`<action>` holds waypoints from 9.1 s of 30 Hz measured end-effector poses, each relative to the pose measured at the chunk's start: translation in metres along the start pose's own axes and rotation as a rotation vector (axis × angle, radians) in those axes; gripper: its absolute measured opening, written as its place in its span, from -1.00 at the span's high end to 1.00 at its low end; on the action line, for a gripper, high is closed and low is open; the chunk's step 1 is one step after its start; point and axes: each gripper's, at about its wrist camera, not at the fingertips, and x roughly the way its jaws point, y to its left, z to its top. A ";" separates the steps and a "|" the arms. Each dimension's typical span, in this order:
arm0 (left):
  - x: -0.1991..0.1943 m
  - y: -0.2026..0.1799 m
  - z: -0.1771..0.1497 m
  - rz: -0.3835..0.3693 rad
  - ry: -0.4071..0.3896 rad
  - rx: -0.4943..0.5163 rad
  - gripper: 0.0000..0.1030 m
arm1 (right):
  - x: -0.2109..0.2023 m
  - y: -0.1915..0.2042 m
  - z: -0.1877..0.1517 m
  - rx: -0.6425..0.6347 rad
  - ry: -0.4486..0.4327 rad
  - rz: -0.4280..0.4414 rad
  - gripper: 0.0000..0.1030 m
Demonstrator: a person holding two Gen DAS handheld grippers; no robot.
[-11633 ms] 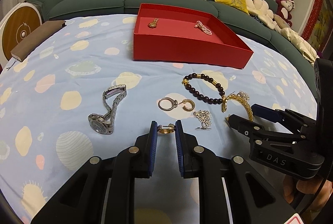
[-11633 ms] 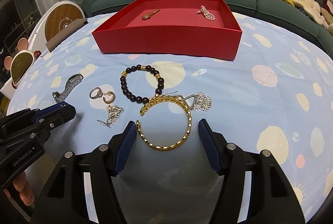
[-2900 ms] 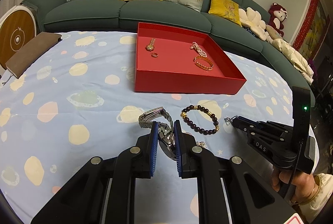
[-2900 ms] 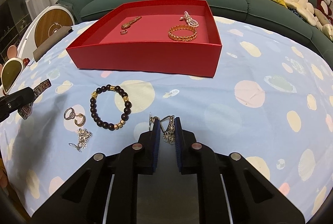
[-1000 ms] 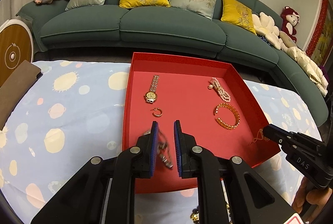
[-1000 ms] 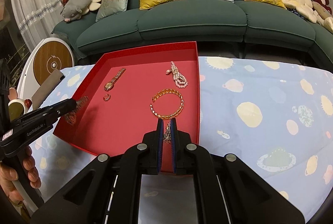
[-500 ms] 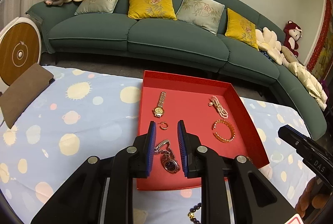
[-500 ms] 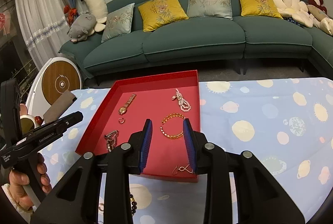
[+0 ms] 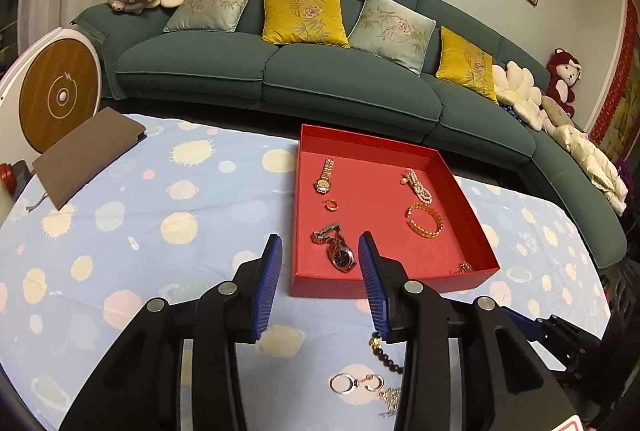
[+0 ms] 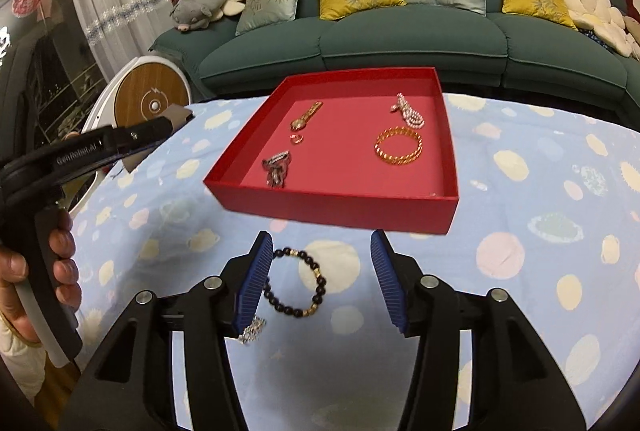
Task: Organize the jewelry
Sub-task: 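Withdraw both tools and move them toward the bead bracelet and silver hoops, then grasp the bead bracelet with the right tool while the left tool grasps the silver hoop earrings, then carry the bracelet with the right tool while the left tool carries the hoops over the red box, then open both tools to drop the bracelet and hoop earrings into the red box, then move the right tool to the silver chain and grasp it, then grasp the gold hoop earring with the left tool while the right tool holds the chain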
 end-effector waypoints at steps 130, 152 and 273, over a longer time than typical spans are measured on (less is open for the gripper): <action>0.074 -0.039 0.039 -0.041 0.029 0.085 0.58 | 0.044 -0.040 0.068 0.052 -0.017 -0.114 0.86; 0.089 -0.029 0.037 -0.024 0.062 0.068 0.58 | 0.053 -0.042 0.067 0.060 -0.003 -0.110 0.86; 0.034 -0.065 -0.079 -0.136 0.203 0.215 0.64 | -0.007 0.002 -0.018 -0.073 0.036 -0.040 1.00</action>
